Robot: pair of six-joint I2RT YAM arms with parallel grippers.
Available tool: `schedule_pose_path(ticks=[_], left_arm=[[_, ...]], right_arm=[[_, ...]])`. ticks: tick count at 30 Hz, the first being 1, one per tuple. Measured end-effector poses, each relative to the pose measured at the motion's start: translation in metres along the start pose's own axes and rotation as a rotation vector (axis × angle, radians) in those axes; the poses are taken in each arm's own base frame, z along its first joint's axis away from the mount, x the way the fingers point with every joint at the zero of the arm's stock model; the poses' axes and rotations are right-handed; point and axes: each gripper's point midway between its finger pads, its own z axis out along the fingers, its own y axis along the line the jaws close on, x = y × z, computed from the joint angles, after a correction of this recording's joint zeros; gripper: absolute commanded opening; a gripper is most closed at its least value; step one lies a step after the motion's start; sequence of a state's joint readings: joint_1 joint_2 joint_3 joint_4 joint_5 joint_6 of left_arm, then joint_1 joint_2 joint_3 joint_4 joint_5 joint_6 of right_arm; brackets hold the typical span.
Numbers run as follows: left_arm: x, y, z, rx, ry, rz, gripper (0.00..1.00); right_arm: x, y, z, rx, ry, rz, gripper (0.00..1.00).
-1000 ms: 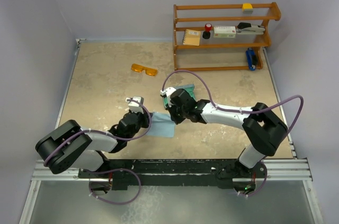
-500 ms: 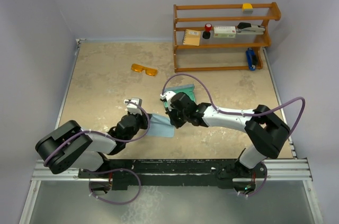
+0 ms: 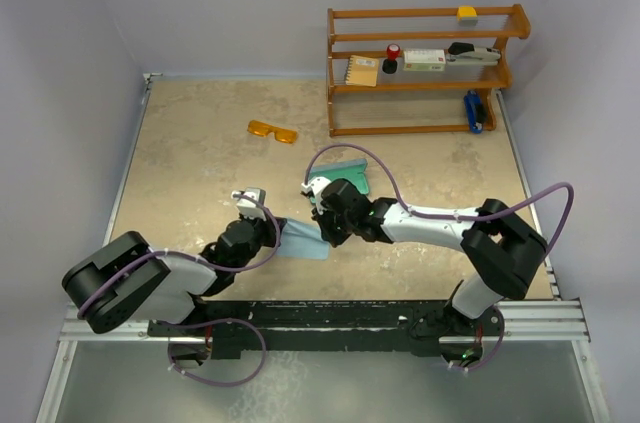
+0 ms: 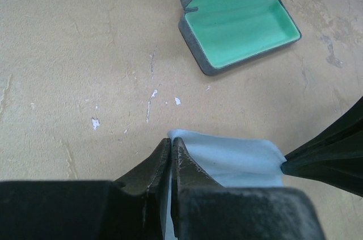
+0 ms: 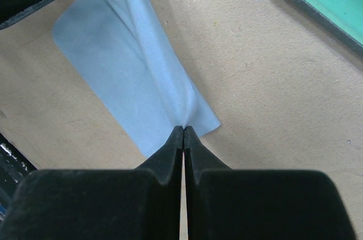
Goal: Organize the sunglasses
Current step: Fold the glasses cleaning cloth at the center of the board.
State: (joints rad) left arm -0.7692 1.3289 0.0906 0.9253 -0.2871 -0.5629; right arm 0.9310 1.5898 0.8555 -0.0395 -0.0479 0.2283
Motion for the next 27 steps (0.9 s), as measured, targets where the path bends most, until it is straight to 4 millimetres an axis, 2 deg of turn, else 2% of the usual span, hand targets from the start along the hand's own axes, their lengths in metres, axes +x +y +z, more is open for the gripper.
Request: schedule_pose_path(ticks=[13, 27], left_arm=[[0.007, -0.003, -0.003, 0.016, 0.02, 0.005, 0.0], [0.013, 0.002, -0.009, -0.006, 0.06, 0.02, 0.0]], right_arm=[[0.007, 0.001, 0.001, -0.002, 0.013, 0.001, 0.0], [0.012, 0.008, 0.001, -0.029, 0.018, -0.004, 0.0]])
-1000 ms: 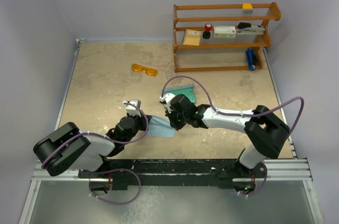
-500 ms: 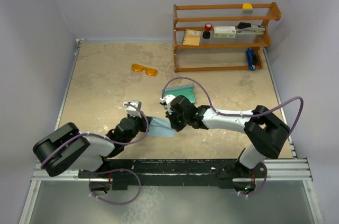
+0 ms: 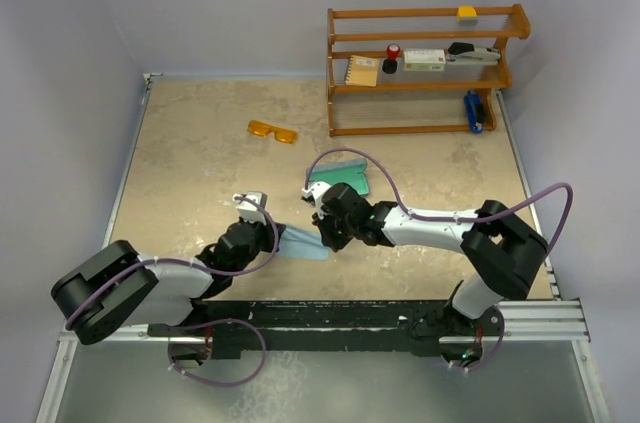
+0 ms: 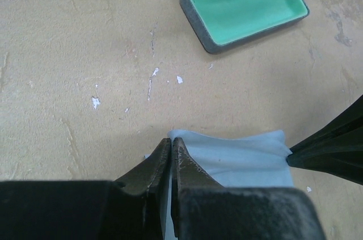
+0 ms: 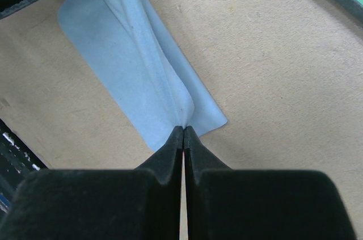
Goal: Organize the sunglasses
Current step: Fold the glasses cleaning cloth at the center of the board.
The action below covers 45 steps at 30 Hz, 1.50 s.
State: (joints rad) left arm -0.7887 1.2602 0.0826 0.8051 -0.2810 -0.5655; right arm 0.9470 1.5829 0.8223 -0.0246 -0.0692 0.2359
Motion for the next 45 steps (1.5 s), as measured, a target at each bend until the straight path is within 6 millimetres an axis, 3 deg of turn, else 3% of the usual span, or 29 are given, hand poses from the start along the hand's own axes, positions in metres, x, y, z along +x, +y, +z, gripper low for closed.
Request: schedule_pose_path(ticks=[9, 23, 45], left_arm=[[-0.006, -0.003, -0.004, 0.008, -0.015, -0.005, 0.0], [0.008, 0.0, -0.009, -0.008, 0.024, -0.007, 0.0], [0.014, -0.004, -0.015, -0.011, 0.032, -0.007, 0.0]], right_arm=[[0.0, 0.003, 0.0, -0.007, 0.0, -0.007, 0.0], [0.001, 0.006, 0.0, -0.011, 0.001, -0.012, 0.0], [0.005, 0.009, 0.001, -0.017, 0.006, -0.022, 0.0]])
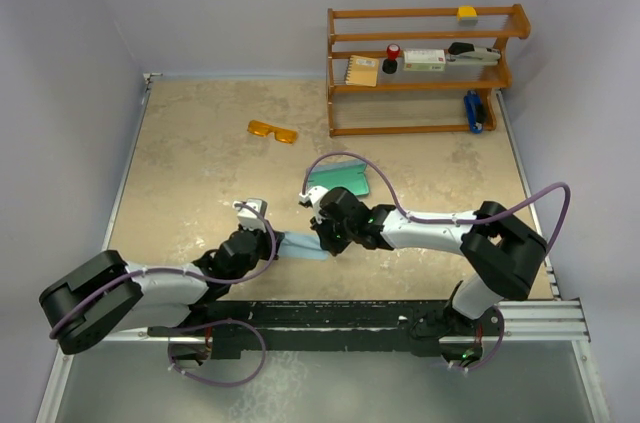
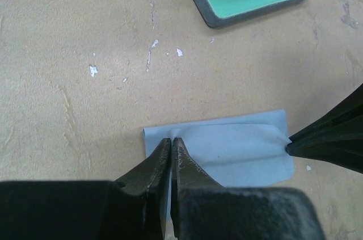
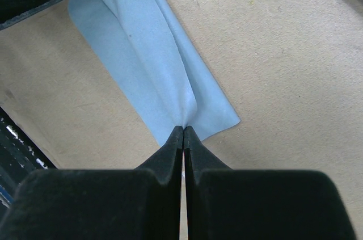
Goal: Organize the sunglasses
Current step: Fold the glasses cleaning cloth at the center of the board.
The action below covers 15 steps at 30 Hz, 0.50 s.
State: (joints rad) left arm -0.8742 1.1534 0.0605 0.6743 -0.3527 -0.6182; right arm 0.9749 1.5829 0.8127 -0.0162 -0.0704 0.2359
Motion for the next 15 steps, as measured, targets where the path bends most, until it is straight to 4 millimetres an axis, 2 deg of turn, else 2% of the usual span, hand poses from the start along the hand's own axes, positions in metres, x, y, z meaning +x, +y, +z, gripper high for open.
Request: schedule_pose_path(ticks=[5, 9, 15], left_arm=[[0.0028, 0.0006, -0.0013, 0.0, 0.007, 0.003, 0.02], [0.0031, -0.0004, -0.0024, 0.002, 0.006, 0.0, 0.14], [-0.0037, -0.0046, -0.0045, 0.012, -0.018, -0.016, 0.18]], right_arm=[[0.0004, 0.0019, 0.0001, -0.003, 0.001, -0.004, 0.0], [0.0008, 0.0032, 0.0001, -0.005, 0.002, -0.007, 0.0], [0.0013, 0.0054, 0.0002, -0.009, 0.003, -0.012, 0.0]])
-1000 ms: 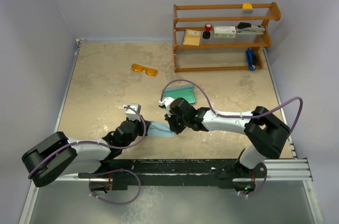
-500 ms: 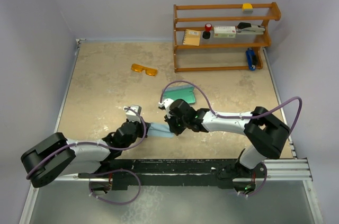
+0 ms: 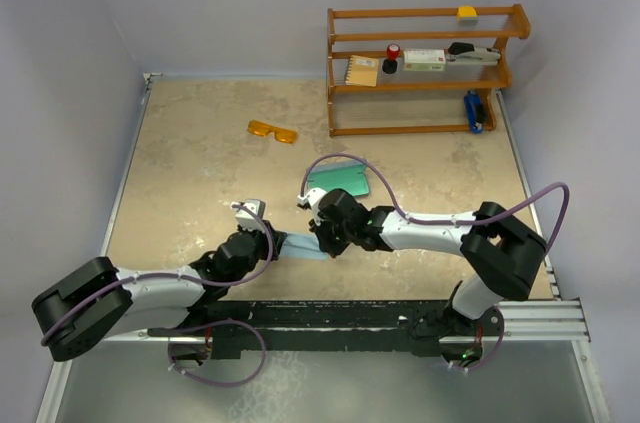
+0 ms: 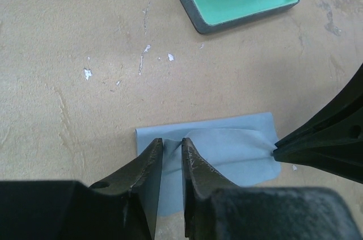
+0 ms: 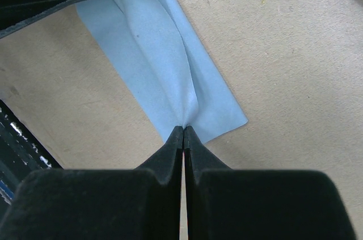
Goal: Organize the sunglasses
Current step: Fold the glasses cleaning cloth at the center of the board.
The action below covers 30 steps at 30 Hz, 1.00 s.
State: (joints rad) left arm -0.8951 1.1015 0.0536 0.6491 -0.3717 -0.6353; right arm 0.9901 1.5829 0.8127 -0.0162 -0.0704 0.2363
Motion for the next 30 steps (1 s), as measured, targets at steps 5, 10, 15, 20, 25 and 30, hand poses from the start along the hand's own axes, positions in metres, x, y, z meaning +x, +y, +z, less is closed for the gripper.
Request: schedule_pose_path(ticks=[5, 10, 15, 20, 25, 30], left_arm=[[-0.002, -0.002, -0.002, 0.005, -0.005, -0.001, 0.18], [0.003, -0.001, -0.004, 0.003, 0.014, 0.004, 0.16], [0.006, -0.004, -0.005, 0.012, 0.021, -0.002, 0.13], [0.008, -0.006, -0.008, 0.016, 0.024, -0.009, 0.12], [0.011, -0.008, -0.011, 0.015, 0.024, -0.005, 0.11], [0.016, -0.006, -0.015, -0.006, 0.034, 0.006, 0.1]], right_arm=[[0.0, 0.002, 0.0, -0.003, 0.001, -0.004, 0.0], [0.001, 0.003, 0.0, -0.006, 0.002, -0.008, 0.0], [0.001, 0.005, 0.0, -0.008, 0.002, -0.011, 0.0], [0.003, 0.006, 0.0, -0.01, 0.005, -0.014, 0.0], [0.003, 0.008, 0.0, -0.014, 0.007, -0.019, 0.0], [0.004, 0.01, 0.001, -0.017, 0.008, -0.024, 0.0]])
